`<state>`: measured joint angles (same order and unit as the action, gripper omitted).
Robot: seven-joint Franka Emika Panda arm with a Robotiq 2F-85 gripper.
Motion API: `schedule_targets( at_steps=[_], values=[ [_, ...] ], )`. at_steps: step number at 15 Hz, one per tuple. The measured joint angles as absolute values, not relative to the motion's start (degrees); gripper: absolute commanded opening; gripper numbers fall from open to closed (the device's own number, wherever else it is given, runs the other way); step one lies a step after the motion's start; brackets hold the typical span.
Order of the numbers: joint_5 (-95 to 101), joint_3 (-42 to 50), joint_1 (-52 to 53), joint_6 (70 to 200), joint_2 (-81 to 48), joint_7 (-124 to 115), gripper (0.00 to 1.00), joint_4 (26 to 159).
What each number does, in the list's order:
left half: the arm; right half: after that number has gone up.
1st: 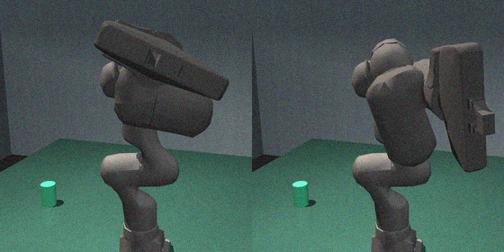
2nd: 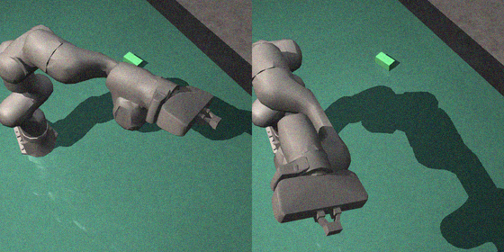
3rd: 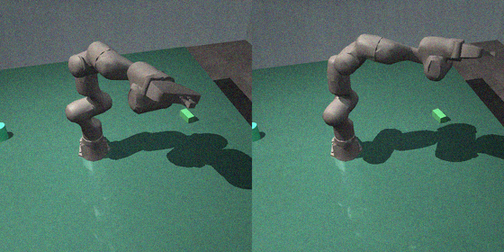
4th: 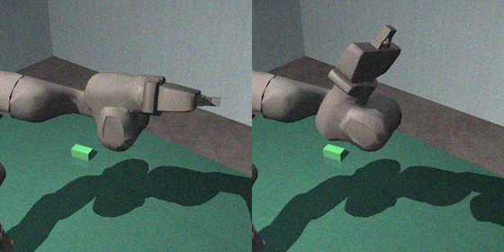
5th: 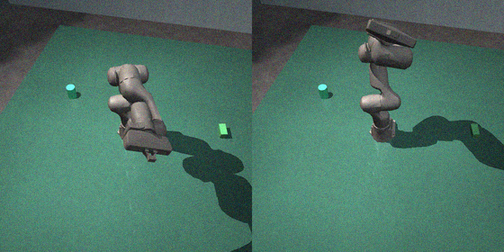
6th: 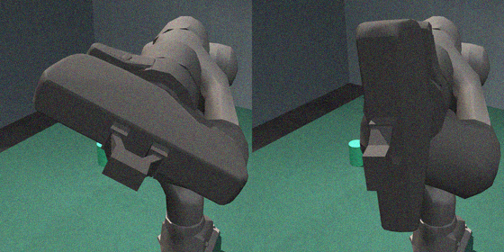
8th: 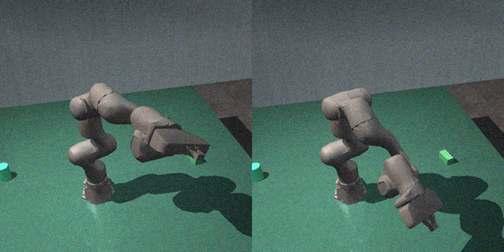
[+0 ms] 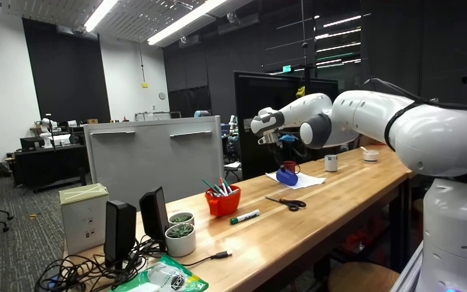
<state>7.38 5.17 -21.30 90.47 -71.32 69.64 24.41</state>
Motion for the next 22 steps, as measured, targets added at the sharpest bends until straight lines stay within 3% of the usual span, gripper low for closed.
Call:
schedule_targets(
  at_steps=[4,5,7,13,16,22],
  values=[
    [7.34,4.55,-21.31,88.45,-71.89,70.91,1.0,24.77],
    [7.34,4.53,-21.32,87.57,-72.52,71.25,0.75,24.51],
    [7.34,4.53,-21.38,86.9,-73.6,71.65,0.68,24.6],
    [7.4,4.54,-21.38,85.37,-74.74,71.81,0.19,23.93],
    [7.6,4.71,-21.25,85.49,-74.3,71.75,0.02,23.92],
    [8.36,5.67,-20.07,86.01,-72.45,71.23,0.01,23.13]
  ],
)
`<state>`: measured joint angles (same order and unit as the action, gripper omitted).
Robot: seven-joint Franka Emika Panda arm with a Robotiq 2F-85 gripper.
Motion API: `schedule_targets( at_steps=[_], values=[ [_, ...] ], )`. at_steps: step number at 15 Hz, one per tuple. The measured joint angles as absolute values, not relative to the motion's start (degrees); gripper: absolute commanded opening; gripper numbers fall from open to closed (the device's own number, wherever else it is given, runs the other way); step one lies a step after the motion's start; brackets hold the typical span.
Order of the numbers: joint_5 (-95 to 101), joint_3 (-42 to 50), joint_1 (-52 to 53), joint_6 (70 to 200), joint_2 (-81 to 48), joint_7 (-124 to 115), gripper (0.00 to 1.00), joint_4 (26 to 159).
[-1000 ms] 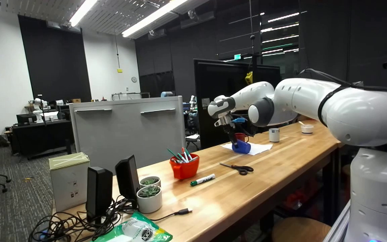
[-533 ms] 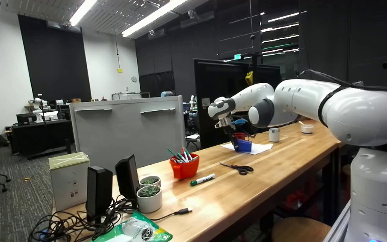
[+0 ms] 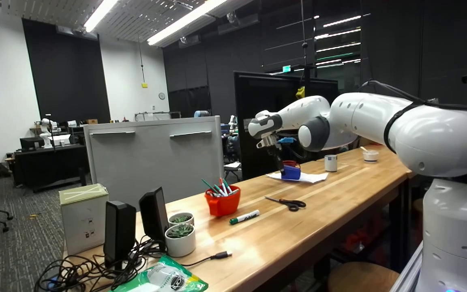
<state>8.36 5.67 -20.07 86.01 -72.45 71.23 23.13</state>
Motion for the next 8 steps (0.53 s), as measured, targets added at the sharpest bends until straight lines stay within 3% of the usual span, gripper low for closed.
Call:
schedule_targets(
  at_steps=[8],
  values=[
    [8.34,6.74,-18.04,89.08,-71.0,67.48,0.01,21.96]
  ],
)
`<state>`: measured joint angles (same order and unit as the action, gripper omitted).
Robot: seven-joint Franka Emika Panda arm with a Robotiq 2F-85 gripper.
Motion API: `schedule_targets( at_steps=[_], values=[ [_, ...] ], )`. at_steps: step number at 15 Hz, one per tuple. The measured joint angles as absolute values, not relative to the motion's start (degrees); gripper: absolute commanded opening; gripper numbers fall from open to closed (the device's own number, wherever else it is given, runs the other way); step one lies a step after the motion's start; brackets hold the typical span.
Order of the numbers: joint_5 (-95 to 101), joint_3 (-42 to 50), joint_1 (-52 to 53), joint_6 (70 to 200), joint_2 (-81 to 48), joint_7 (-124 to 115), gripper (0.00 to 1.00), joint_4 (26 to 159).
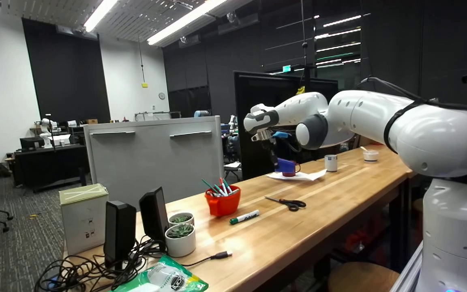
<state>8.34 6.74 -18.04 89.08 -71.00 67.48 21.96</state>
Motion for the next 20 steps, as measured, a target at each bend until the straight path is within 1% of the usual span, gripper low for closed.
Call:
schedule_targets(
  at_steps=[6,12,16,20],
  values=[
    [5.29,4.1,-18.07,89.35,-68.93,65.44,0.01,20.56],
    [-2.51,-1.87,-19.7,89.02,-64.98,68.02,0.01,20.46],
    [-7.27,-5.83,-22.13,89.04,-63.77,74.54,0.01,20.33],
    [-11.89,-9.1,-26.71,86.39,-64.0,86.62,0.01,20.88]
  ],
)
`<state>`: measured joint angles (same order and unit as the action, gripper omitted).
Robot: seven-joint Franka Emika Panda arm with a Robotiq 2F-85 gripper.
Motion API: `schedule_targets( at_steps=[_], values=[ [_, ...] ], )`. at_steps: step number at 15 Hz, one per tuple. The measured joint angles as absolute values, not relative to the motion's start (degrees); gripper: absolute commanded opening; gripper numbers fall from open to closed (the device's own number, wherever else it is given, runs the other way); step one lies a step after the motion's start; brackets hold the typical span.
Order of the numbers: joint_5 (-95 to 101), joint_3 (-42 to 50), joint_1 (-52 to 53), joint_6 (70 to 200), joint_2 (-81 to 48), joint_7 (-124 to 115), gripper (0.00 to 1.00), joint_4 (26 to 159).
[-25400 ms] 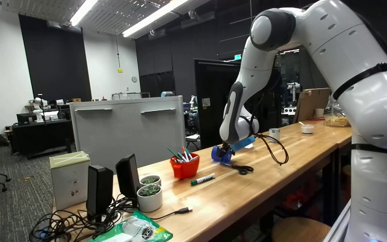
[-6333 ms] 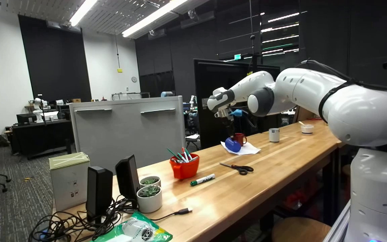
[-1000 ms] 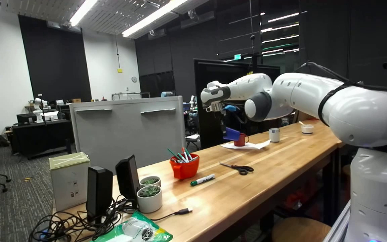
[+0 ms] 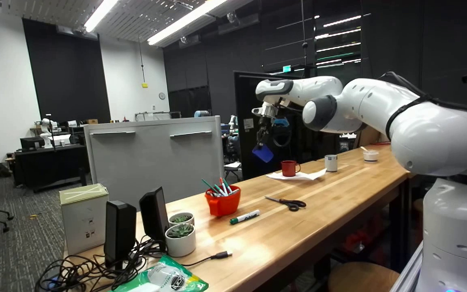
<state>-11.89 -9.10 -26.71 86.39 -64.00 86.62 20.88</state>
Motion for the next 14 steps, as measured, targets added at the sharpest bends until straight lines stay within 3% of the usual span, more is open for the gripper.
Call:
schedule_targets(
  at_steps=[7,14],
  values=[
    [-15.67,-11.09,-36.61,73.61,-67.16,112.05,0.01,21.28],
    [-13.0,-10.03,-33.91,65.68,-68.97,129.25,0.01,21.26]
  ],
)
